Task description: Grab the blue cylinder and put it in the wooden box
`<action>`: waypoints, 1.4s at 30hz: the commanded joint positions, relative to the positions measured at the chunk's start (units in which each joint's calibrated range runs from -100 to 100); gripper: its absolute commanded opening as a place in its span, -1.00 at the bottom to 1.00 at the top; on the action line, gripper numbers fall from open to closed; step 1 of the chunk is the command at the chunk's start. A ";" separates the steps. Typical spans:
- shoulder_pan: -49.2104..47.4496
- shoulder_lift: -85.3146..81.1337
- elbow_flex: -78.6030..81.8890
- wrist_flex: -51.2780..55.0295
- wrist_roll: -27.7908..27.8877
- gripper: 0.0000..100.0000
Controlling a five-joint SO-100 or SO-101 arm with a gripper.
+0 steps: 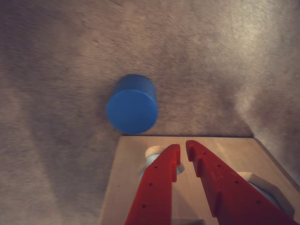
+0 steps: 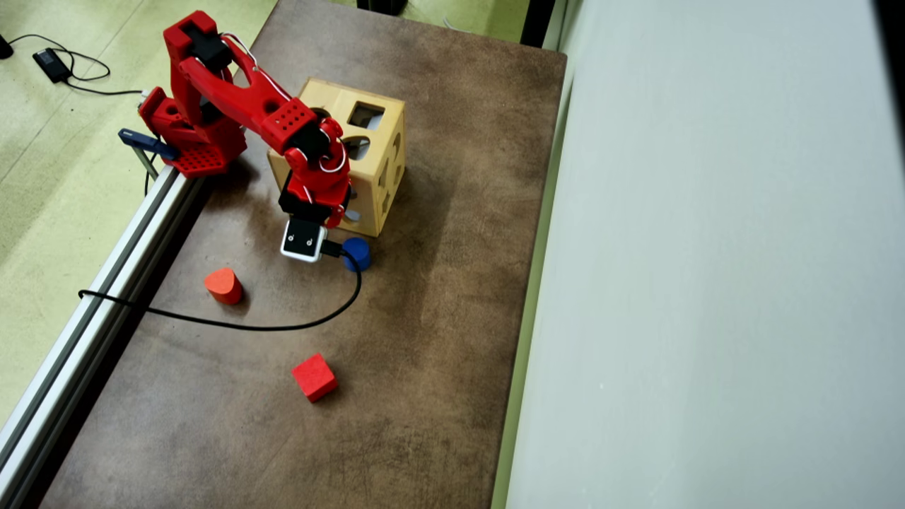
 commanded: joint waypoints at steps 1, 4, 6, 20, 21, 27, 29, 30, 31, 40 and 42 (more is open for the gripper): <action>0.29 -0.60 -2.87 -5.03 0.10 -0.93; 0.96 -0.60 -2.24 -8.97 0.20 -0.93; 0.96 -0.43 -2.15 -9.05 0.49 -0.93; 0.89 4.15 -2.51 -7.68 0.10 -0.84; 0.89 3.90 -2.78 -6.80 0.10 -0.82; 0.96 3.56 -3.32 -0.77 -0.20 -0.59; 0.96 3.81 -3.23 -0.60 -0.93 -0.47; 0.96 3.81 -3.23 -0.60 -1.32 -0.42; 0.96 3.90 -3.14 -0.52 -1.61 -0.36; 2.97 5.17 -3.32 -1.73 -1.86 -0.26; 2.97 8.48 -4.39 -1.81 -1.86 -0.25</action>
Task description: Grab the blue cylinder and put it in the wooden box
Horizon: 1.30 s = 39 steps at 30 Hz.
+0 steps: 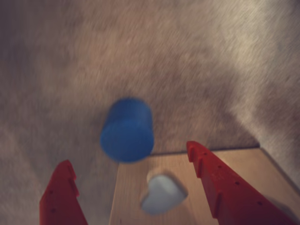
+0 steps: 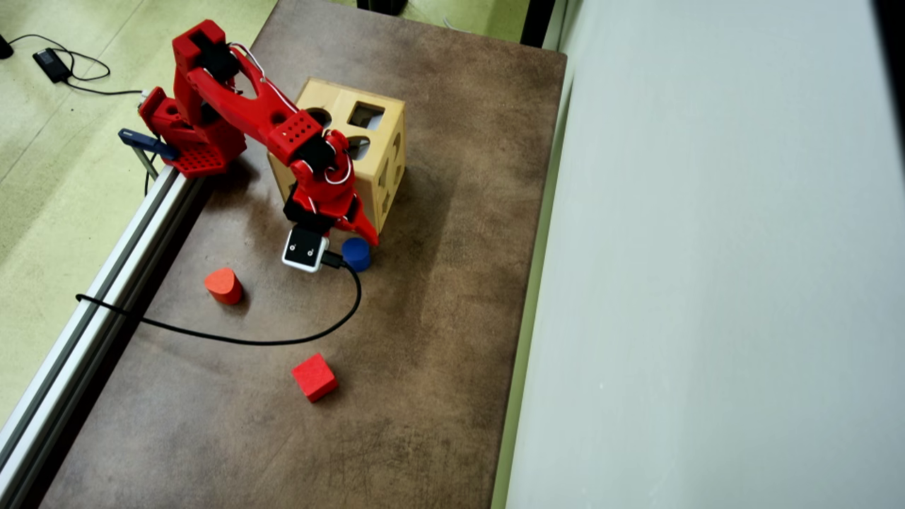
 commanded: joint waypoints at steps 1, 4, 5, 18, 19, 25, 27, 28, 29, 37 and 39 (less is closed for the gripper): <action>-0.12 4.84 -5.10 -0.84 -0.15 -0.26; -0.05 9.77 -10.20 -1.16 -0.15 -0.26; -0.20 10.87 -11.54 -1.16 -0.15 -0.26; -4.28 21.91 -20.12 -1.16 -0.15 -0.26; -4.65 21.91 -20.12 -1.16 -0.15 -0.26; -5.25 22.00 -19.86 -0.76 -0.15 -0.26; -5.25 22.00 -19.50 -0.84 -0.15 -0.27; -5.25 22.00 -19.41 -0.76 -0.15 -0.29; -5.25 22.00 -19.41 -0.44 -0.15 -0.32; -5.10 22.00 -19.95 -1.08 -0.20 -0.84; -5.03 22.00 -20.03 -1.08 -0.20 -0.96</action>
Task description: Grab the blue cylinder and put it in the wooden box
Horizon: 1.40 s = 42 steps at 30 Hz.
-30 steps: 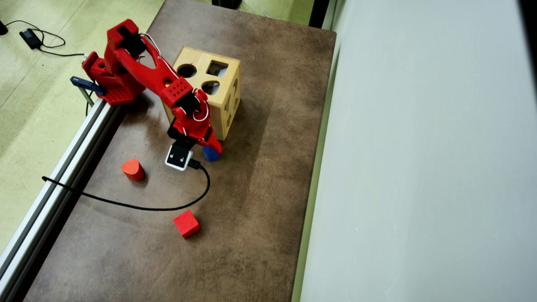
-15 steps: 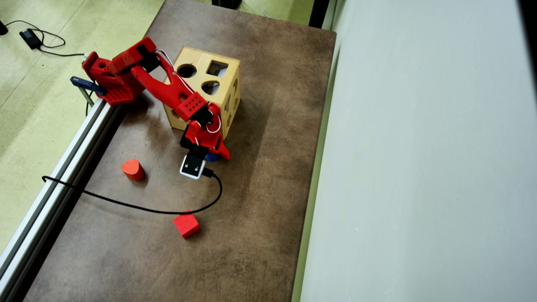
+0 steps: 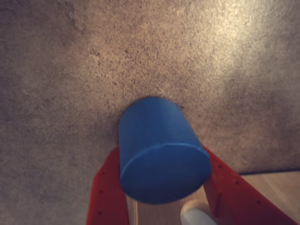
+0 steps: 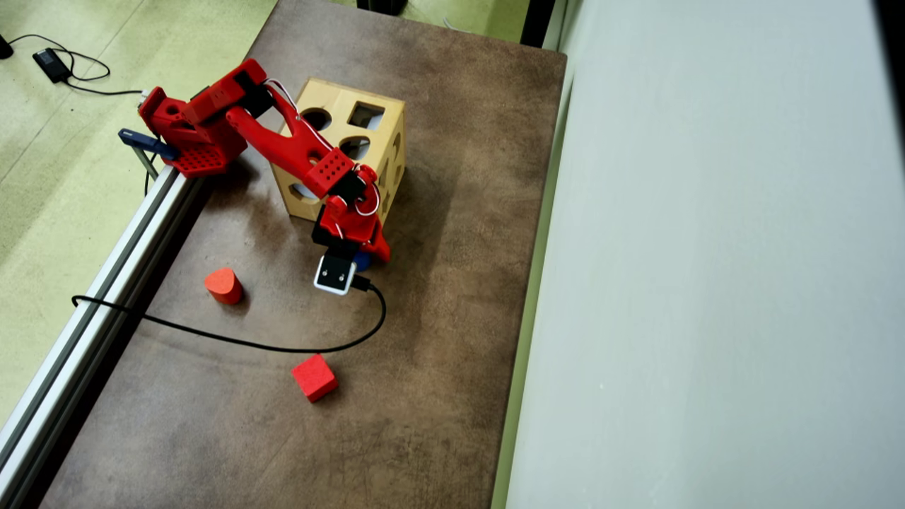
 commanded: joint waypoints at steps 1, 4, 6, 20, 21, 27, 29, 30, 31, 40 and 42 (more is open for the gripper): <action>-0.28 -0.21 -1.52 -0.68 -0.15 -0.98; -0.36 -0.63 -1.34 -0.04 -0.15 -0.96; -0.13 -1.14 -1.34 0.13 -0.15 -0.96; 0.31 -21.95 -0.63 0.93 -2.15 -0.96; 0.31 -22.80 -0.63 1.41 -2.34 -0.96; 0.31 -21.52 1.70 4.15 -2.20 -0.96; 0.31 -21.61 2.41 5.67 -2.15 -0.96; 0.39 -21.52 2.68 6.48 -2.20 -0.96; 0.53 -21.61 3.13 7.28 -2.20 -0.96; 10.56 -26.45 3.40 12.11 -1.86 -0.96; 13.68 -29.84 3.40 11.38 -1.86 -0.96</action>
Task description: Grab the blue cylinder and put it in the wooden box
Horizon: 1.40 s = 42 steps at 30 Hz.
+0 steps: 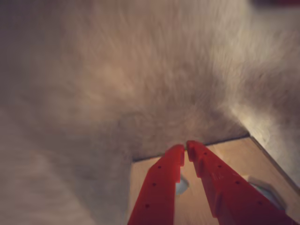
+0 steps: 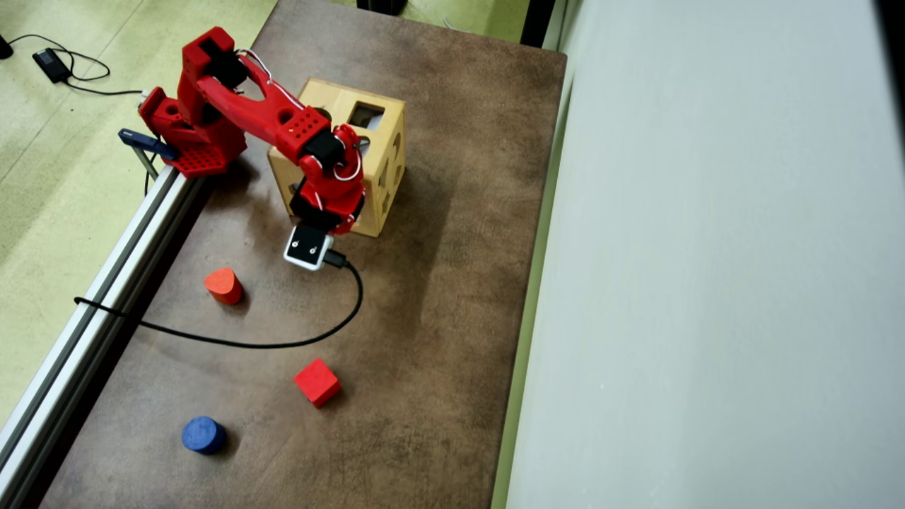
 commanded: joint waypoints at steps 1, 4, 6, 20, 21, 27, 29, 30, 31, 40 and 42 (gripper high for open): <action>5.98 -9.76 -0.94 -0.48 0.34 -0.96; 11.92 -10.02 -0.94 -0.64 1.03 -0.96; 15.93 -9.34 -1.03 -0.96 3.17 -0.96; 25.44 -1.18 -0.40 -25.49 16.31 -0.96; 25.44 -1.02 -0.40 -26.05 17.00 -0.96; 27.08 4.17 -1.03 -31.44 20.85 -0.96; 28.49 5.69 -1.12 -34.58 22.08 -0.96; 29.01 6.20 -1.12 -36.35 22.71 -0.96; 29.46 6.71 -1.12 -38.20 23.30 -0.96; 31.83 12.74 -1.21 -59.67 28.86 -0.96; 32.28 14.10 -1.21 -65.46 29.65 -0.96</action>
